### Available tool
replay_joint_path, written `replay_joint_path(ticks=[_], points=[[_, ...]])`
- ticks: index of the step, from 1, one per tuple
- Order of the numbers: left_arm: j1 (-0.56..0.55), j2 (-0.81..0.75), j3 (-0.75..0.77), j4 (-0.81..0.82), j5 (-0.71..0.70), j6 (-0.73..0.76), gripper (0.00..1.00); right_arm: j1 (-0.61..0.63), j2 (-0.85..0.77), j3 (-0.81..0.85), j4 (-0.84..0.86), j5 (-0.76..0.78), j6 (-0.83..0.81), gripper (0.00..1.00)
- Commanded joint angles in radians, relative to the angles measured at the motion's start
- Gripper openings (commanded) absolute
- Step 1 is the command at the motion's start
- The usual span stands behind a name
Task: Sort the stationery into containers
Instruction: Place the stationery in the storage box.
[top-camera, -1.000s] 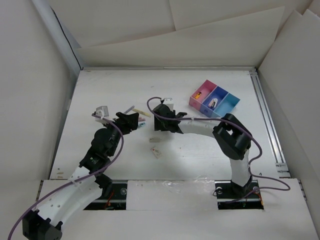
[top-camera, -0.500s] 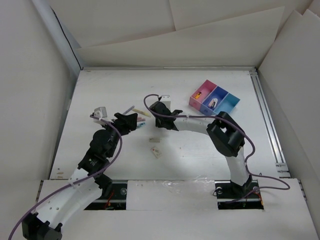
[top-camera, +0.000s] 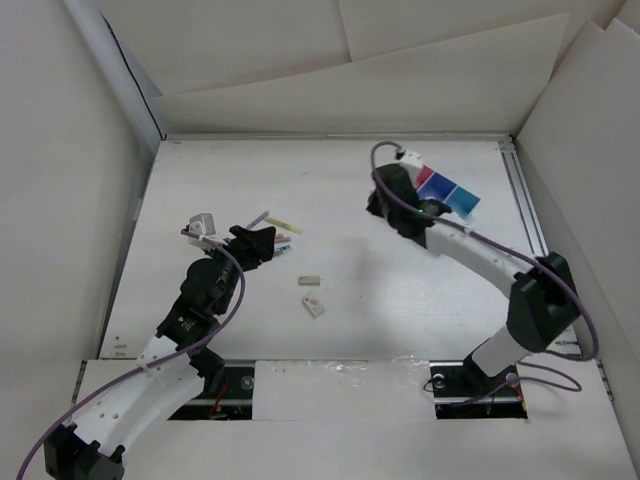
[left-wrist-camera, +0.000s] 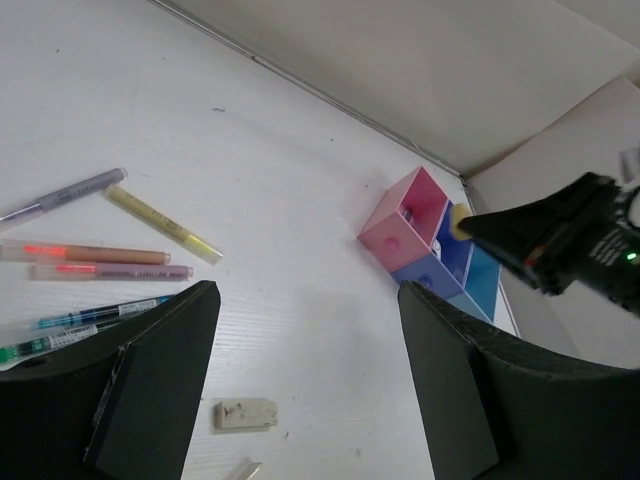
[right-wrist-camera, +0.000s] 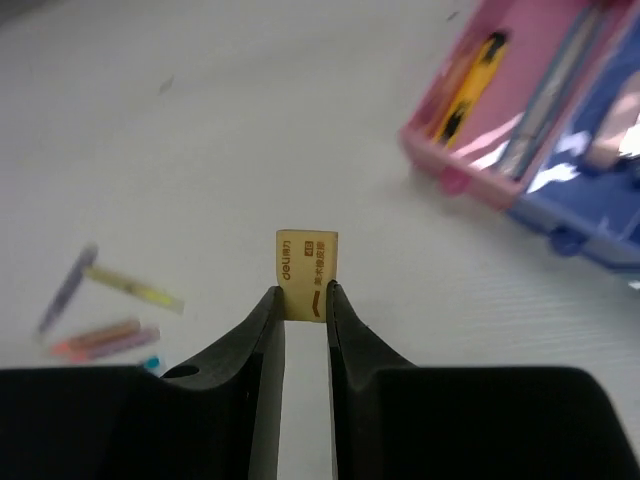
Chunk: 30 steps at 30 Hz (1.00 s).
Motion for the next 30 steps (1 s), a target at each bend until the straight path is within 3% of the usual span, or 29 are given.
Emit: replay_joint_path(ticks=[1,5,9,17,25,30], points=[[-0.004,-0.003,0.003,0.038,0.027,-0.001,0.69,-0.116,-0.108,-0.053,-0.001,0.042,0.019,0.05],[-0.004,-0.003,0.003,0.058,0.037,-0.001,0.69,-0.271,-0.133,-0.068,-0.012,0.018,0.008,0.05],[-0.004,0.026,0.003,0.058,0.037,-0.001,0.69,-0.345,-0.104,-0.068,-0.003,-0.001,0.027,0.05],[-0.004,0.035,0.003,0.072,0.046,-0.001,0.69,-0.389,-0.007,-0.063,0.008,-0.039,0.039,0.09],[-0.004,0.035,0.003,0.072,0.046,-0.001,0.69,-0.399,-0.007,-0.053,0.011,-0.028,0.048,0.43],[-0.004,0.035,0.003,0.063,0.037,-0.001,0.69,-0.399,-0.061,-0.076,0.011,-0.038,0.048,0.53]])
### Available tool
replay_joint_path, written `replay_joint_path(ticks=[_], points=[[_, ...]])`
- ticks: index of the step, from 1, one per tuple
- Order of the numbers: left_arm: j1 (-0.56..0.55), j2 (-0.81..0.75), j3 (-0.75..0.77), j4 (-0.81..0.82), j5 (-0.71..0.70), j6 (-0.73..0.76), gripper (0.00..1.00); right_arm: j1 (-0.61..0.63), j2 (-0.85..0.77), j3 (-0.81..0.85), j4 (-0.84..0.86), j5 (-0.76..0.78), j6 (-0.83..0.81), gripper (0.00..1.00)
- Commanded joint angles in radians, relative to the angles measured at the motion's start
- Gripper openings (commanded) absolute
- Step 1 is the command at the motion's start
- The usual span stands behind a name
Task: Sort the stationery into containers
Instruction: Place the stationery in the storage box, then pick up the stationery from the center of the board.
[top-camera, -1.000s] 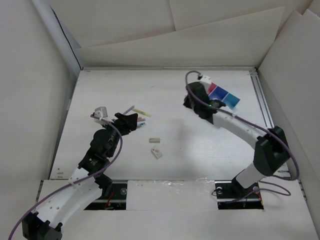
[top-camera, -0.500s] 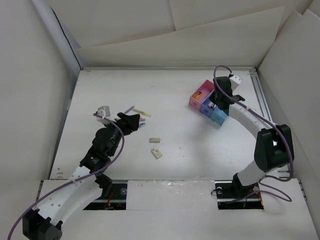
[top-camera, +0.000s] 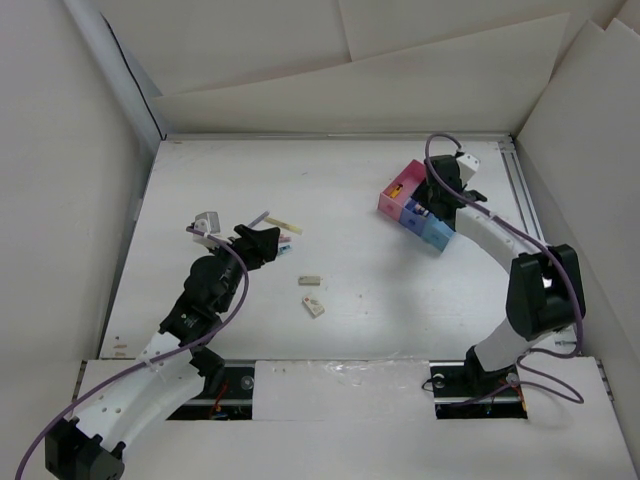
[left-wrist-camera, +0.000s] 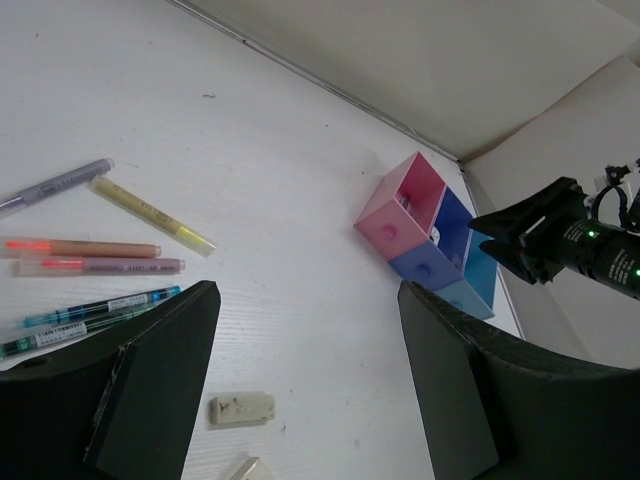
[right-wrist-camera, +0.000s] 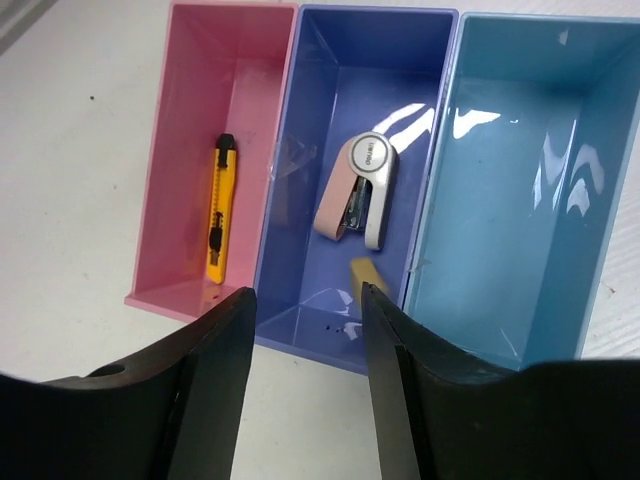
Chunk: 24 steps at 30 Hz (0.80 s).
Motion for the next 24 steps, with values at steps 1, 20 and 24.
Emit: replay_joint_path(ticks=[1,20,24], points=[[-0.004,-0.005,0.003,0.041,-0.002,-0.001,0.69,-0.007,-0.083,-0.013,0.020,-0.004,-0.006,0.53],[-0.004,-0.117,0.003,-0.054,-0.166,-0.041,0.68,0.587,-0.030,-0.053,0.009,-0.280,-0.279,0.41],[-0.004,-0.148,-0.006,-0.054,-0.179,-0.041,0.68,0.634,0.056,-0.004,-0.028,-0.320,-0.303,0.63]])
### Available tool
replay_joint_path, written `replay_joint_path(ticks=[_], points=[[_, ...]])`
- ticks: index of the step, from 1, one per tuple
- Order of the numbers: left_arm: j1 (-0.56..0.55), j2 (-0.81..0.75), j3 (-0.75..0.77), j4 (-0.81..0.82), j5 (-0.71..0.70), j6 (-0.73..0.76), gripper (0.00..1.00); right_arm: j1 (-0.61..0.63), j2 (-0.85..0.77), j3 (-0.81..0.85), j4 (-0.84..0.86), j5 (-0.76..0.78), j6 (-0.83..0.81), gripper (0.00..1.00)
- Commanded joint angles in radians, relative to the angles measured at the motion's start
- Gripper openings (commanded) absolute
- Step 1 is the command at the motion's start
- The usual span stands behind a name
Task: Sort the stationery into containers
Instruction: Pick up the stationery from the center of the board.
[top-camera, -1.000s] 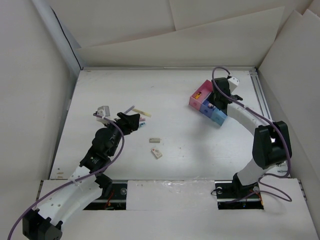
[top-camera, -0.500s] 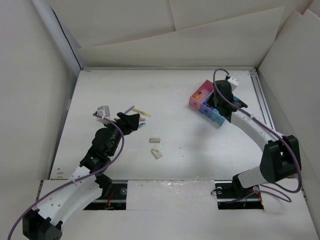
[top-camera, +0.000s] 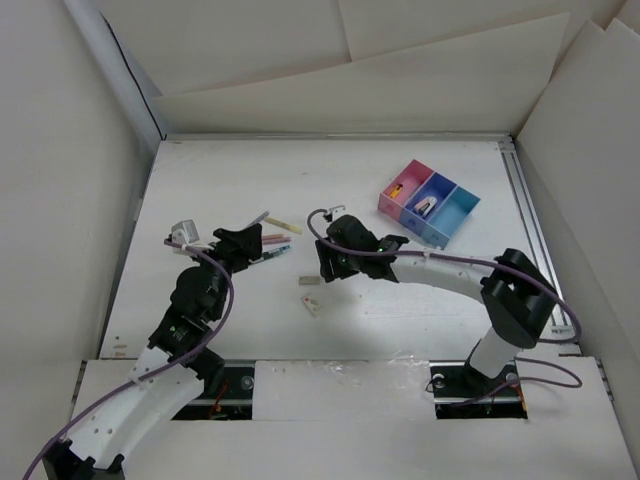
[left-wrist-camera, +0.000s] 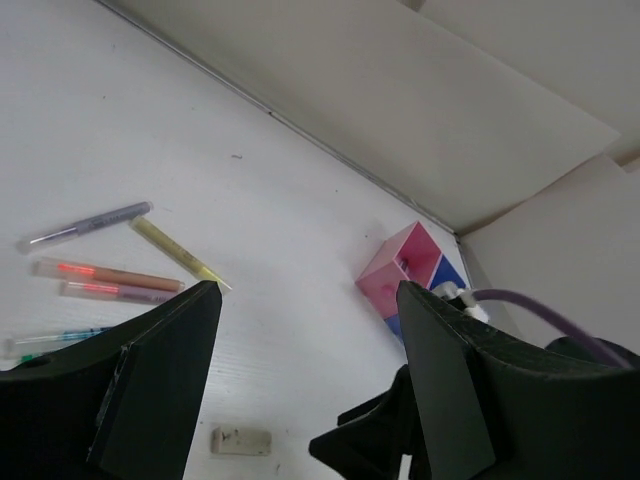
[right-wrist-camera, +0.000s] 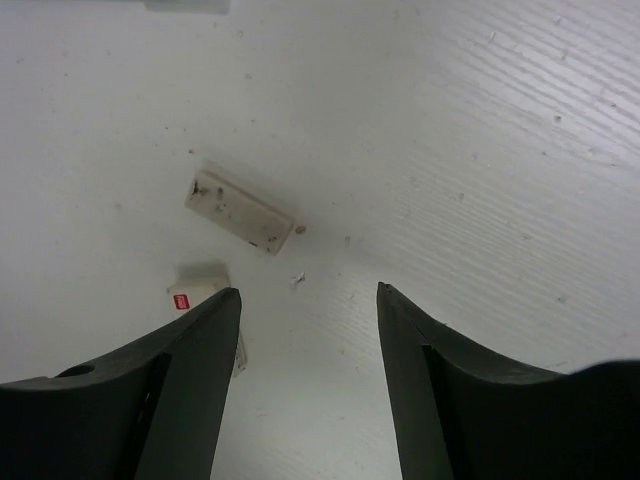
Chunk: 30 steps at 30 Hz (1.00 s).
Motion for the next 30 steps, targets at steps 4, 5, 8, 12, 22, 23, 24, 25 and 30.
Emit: replay_joint_path(ticks=[4,5,8,12,22,23,24,25,30], points=[[-0.004,-0.021,-0.005,0.011,-0.037,-0.011,0.68,0.054,0.112,0.145,-0.040,-0.022,-0.065,0.64],[-0.004,-0.021,-0.005,0.011,-0.037,-0.011,0.68,0.054,0.144,0.158,-0.055,-0.022,-0.074,0.64],[-0.004,-0.021,-0.005,0.011,-0.037,-0.011,0.68,0.077,0.198,0.195,-0.078,-0.012,-0.083,0.64],[-0.004,-0.032,-0.005,0.011,-0.037,-0.011,0.68,0.077,0.252,0.234,-0.099,-0.003,-0.092,0.64],[-0.004,-0.069,-0.015,0.000,-0.048,-0.011,0.68,0.077,0.327,0.271,-0.101,0.015,-0.103,0.63],[-0.004,-0.069,-0.015,0.000,-0.048,-0.011,0.68,0.077,0.340,0.271,-0.101,0.015,-0.112,0.63],[-0.004,-0.079,-0.015,0.000,-0.048,-0.011,0.68,0.077,0.341,0.282,-0.090,0.015,-0.112,0.63],[-0.004,-0.090,-0.015,0.000,-0.060,-0.011,0.68,0.077,0.353,0.282,-0.090,0.006,-0.112,0.59],[-0.004,-0.121,-0.015,-0.018,-0.091,-0.021,0.68,0.077,0.376,0.291,-0.078,0.006,-0.112,0.38]])
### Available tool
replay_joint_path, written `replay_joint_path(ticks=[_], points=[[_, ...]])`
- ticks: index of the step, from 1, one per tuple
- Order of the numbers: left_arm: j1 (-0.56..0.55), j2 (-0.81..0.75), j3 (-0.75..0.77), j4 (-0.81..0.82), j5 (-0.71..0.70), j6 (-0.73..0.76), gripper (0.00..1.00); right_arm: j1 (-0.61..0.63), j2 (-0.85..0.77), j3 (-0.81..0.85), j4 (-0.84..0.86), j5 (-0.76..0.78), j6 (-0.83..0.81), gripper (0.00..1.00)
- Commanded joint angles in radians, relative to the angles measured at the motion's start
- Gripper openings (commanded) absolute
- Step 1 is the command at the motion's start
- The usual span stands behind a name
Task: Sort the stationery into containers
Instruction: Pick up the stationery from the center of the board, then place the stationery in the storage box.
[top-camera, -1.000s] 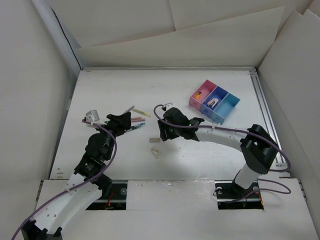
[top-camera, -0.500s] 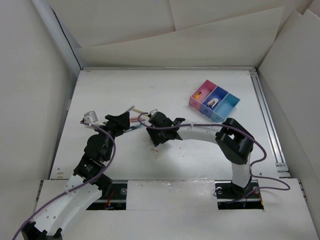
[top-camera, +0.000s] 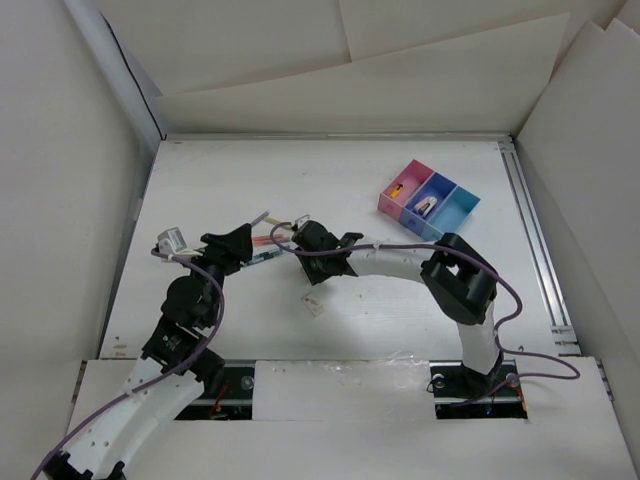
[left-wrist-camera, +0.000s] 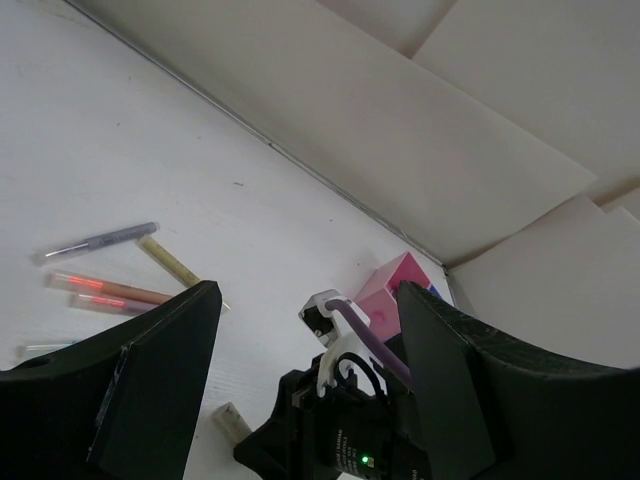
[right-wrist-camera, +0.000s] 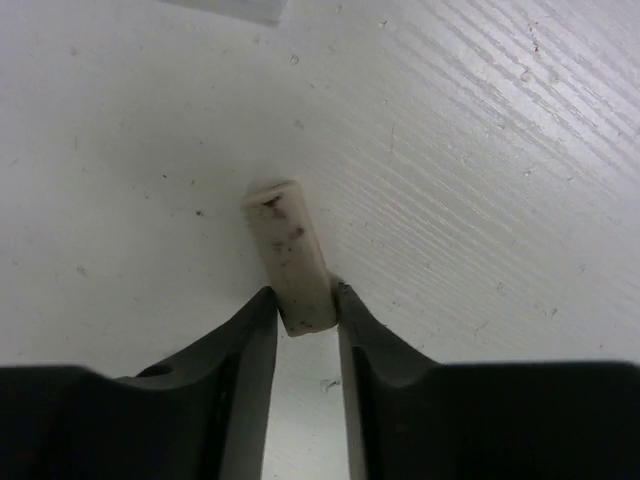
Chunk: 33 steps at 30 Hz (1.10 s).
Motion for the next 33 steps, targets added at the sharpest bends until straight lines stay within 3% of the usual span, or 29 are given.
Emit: replay_joint_path(ticks=[1,5,11,17,21,27,33], points=[[-0.004,-0.031,-0.008,-0.003,-0.034,-0.019,0.68,0.006,0.028,0.011,0.023,-0.002,-0.004,0.30],[-0.004,-0.040,-0.017,-0.003,-0.049,-0.019,0.68,0.006,-0.002,-0.024,0.049,-0.002,0.014,0.09],[-0.004,-0.030,-0.017,-0.003,-0.039,-0.019,0.68,-0.054,-0.181,-0.130,0.139,0.022,0.085,0.00],[-0.004,0.036,-0.017,0.061,0.066,0.016,0.70,-0.308,-0.412,-0.234,0.195,0.088,0.209,0.00],[-0.004,0.181,0.020,0.093,0.181,0.048,0.69,-0.478,-0.525,-0.235,0.195,0.157,0.299,0.00],[-0.004,0.274,0.052,0.124,0.260,0.080,0.69,-0.642,-0.463,-0.186,0.132,0.223,0.365,0.00],[-0.004,0.300,0.052,0.143,0.287,0.081,0.70,-0.729,-0.398,-0.204,0.167,0.176,0.404,0.00]])
